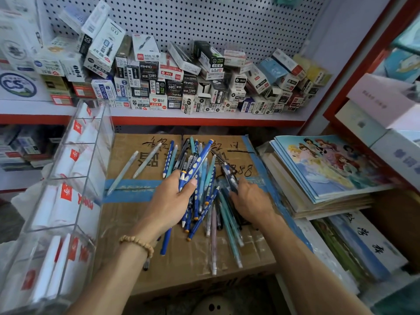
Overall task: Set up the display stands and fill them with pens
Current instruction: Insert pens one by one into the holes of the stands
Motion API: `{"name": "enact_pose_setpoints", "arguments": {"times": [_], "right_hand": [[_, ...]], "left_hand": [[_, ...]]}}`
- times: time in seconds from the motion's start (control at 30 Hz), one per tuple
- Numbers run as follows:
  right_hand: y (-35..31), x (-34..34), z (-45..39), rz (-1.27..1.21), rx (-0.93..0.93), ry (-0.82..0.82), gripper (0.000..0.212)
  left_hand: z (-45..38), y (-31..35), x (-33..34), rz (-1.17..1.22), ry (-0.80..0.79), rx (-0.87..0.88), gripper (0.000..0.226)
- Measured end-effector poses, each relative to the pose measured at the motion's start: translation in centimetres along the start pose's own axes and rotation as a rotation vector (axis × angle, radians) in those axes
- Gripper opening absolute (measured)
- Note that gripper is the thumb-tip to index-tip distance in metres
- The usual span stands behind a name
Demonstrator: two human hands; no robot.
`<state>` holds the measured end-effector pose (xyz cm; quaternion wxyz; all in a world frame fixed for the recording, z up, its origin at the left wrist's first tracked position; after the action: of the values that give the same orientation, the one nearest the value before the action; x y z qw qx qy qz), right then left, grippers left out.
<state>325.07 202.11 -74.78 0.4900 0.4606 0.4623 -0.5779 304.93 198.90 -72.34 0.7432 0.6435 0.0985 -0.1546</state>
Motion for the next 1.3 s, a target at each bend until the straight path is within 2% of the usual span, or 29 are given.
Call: {"name": "enact_pose_setpoints", "arguments": {"times": [0.1,0.2,0.27,0.33,0.37,0.4,0.5,0.63,0.8,1.0,1.3], "right_hand": [[0.4,0.1,-0.2,-0.107,0.030,-0.068,0.015],[2.1,0.1,-0.6,-0.487,0.141,-0.064,0.026],[3.5,0.4,-0.4,-0.791,0.220,-0.066,0.033],[4.3,0.3,0.2,-1.026,0.286,-0.070,0.025],[4.4,0.0,0.6,-1.142,0.309,-0.074,0.019],[4.0,-0.5,1.0,-1.255,0.311,-0.086,0.016],[1.9,-2.6,2.2,-1.487,0.210,-0.147,0.016],[0.2,-5.2,3.7,-1.613,0.116,-0.150,0.021],[1.4,-7.2,5.4,-1.627,0.177,-0.006,0.025],[6.3,-9.2,8.6,-1.669,0.322,0.178,0.028],[12.3,-12.2,16.7,-1.746,0.358,0.444,0.020]], "left_hand": [[-0.4,-0.7,0.4,0.231,-0.068,-0.045,0.071],[-0.7,-0.5,0.5,0.396,-0.099,-0.054,0.056],[-0.6,-0.1,0.4,0.428,-0.104,-0.042,0.049],[-0.4,0.2,0.5,0.423,-0.111,-0.028,0.046],[-0.3,0.4,0.6,0.400,-0.105,-0.022,0.038],[-0.1,0.5,0.7,0.381,-0.106,-0.018,0.030],[0.1,1.4,1.4,0.384,-0.111,-0.003,0.033],[0.2,2.9,3.0,0.379,-0.119,0.015,0.035],[0.5,5.0,4.6,0.333,-0.118,0.071,0.033],[1.1,7.9,7.2,0.385,-0.216,0.119,0.025],[6.4,14.3,16.0,0.347,-0.354,0.252,0.031]]}}
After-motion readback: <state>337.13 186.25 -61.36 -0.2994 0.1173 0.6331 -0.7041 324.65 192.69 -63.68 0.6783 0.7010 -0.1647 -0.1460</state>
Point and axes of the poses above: each hand's wrist, its own z-axis away from the middle knuckle, its own x-axis out of the palm, y = z × x, the point moved 8 cm from there along -z, towards the middle knuckle, and after that the axes turned 5 degrees about z, right-handed, at the moved point
